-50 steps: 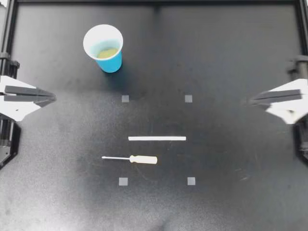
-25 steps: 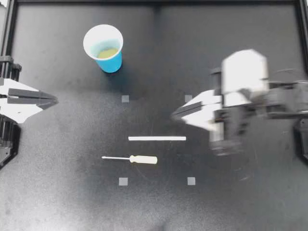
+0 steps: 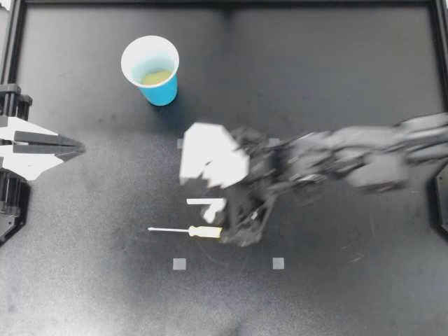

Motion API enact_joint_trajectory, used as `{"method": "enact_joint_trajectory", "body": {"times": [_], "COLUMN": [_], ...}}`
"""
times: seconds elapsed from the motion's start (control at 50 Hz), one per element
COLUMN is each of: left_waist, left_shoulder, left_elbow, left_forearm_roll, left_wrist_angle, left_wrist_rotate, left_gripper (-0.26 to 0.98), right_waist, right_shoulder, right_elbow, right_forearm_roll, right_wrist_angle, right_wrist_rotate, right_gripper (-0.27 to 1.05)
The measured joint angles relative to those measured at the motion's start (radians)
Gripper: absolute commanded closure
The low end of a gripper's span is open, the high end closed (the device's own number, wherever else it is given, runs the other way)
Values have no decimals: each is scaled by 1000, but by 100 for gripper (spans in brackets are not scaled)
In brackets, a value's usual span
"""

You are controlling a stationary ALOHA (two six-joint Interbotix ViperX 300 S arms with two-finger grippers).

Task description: Pick up the screwdriver with the right arm, hand it over to the left arm then place it into the cup.

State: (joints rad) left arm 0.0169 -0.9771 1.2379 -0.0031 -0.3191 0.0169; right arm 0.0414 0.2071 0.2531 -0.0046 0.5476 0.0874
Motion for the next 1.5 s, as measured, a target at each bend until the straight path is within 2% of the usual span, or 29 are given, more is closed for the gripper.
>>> {"method": "enact_joint_trajectory", "body": {"times": [0.16,0.32,1.2,1.32,1.5], "left_waist": [0,-2,0,0,-2], "left_shoulder": [-2,-3,-3,-3,-3], "left_elbow": [11,15,15,15,15], "left_forearm_roll": [0,0,0,0,0], "left_wrist_angle": [0,0,0,0,0], "left_wrist_rotate": [-3,-3,-3,-3,-3], "left_gripper": [62,62,62,62,62], "right_waist": [12,20,40,40,41], "right_shoulder": [97,155,276,284,288], "right_elbow": [-89,-129,-137,-137,-137], "right_forearm_roll": [0,0,-2,0,-2], "right_wrist_angle": [86,98,25,25,23], "right_wrist_rotate": [-17,-20,-11,-11,-11], "right_gripper": [17,17,18,21,33]}}
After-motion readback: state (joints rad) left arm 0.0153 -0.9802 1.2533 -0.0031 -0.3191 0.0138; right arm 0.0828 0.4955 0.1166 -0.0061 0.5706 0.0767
